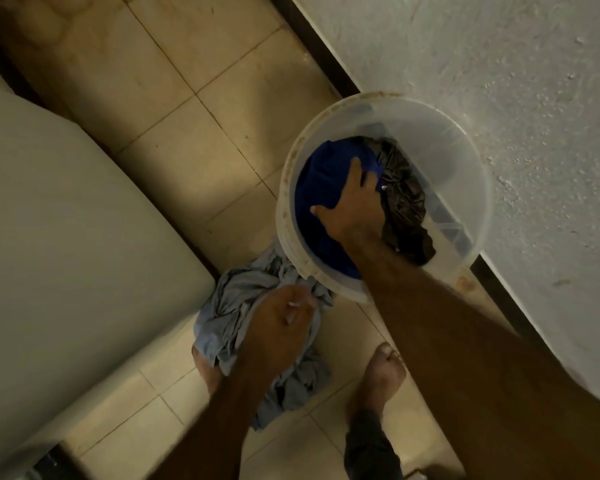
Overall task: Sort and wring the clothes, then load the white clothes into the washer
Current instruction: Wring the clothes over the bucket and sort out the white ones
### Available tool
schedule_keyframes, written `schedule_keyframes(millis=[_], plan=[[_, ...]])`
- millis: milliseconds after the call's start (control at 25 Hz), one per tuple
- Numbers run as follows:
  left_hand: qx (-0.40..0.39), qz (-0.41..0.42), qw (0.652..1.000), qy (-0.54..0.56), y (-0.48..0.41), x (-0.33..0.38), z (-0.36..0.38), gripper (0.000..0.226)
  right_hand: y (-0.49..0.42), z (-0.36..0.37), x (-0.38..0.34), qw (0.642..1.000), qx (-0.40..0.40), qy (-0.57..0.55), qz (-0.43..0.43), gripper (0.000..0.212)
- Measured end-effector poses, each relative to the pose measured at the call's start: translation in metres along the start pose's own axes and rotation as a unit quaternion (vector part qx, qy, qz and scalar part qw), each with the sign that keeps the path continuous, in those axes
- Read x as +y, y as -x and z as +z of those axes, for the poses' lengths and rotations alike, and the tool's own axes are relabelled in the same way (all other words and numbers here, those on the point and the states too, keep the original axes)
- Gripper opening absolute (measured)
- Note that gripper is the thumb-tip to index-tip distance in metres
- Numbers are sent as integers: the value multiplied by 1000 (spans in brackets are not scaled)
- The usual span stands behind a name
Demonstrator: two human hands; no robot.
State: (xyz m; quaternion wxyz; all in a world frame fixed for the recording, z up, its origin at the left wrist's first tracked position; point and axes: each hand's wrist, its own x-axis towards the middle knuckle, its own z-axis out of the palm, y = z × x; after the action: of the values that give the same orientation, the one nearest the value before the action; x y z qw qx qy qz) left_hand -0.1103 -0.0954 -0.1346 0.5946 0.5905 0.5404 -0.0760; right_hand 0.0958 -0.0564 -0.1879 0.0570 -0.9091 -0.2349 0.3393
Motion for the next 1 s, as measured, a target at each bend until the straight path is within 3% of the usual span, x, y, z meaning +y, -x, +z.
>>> schedule_keyframes(millis=[80, 160, 280, 400, 600, 720, 840, 920, 1000], plan=[[5, -1, 1000, 23, -3, -15, -3, 25, -19, 20, -7, 998, 5, 51, 22, 113], [8, 2, 1000, 26, -5, -19, -9, 9, -31, 26, -7, 994, 56, 93, 21, 86], [16, 1, 999, 27, -9, -14, -18, 5, -35, 14, 2, 990, 96, 101, -27, 36], [17, 5, 1000, 11, -5, 3, -18, 8, -11, -9, 14, 991, 104, 57, -64, 16], [13, 21, 997, 77, 8, 50, -2, 13, 69, -45, 38, 973, 176, -10, -152, 10], [0, -37, 983, 179, 15, 82, 14, 34, 118, -74, 46, 959, 221, -57, -167, 11], [-67, -152, 940, 297, 24, 125, 18, 56, 157, -103, 43, 966, 178, -90, -164, 9], [-133, -174, 902, 372, 25, 147, 19, 66, 176, -123, 40, 962, 167, -102, -189, 9], [-153, -171, 887, 401, 20, 163, 19, 67, 189, -145, 38, 954, 155, -115, -230, 11]])
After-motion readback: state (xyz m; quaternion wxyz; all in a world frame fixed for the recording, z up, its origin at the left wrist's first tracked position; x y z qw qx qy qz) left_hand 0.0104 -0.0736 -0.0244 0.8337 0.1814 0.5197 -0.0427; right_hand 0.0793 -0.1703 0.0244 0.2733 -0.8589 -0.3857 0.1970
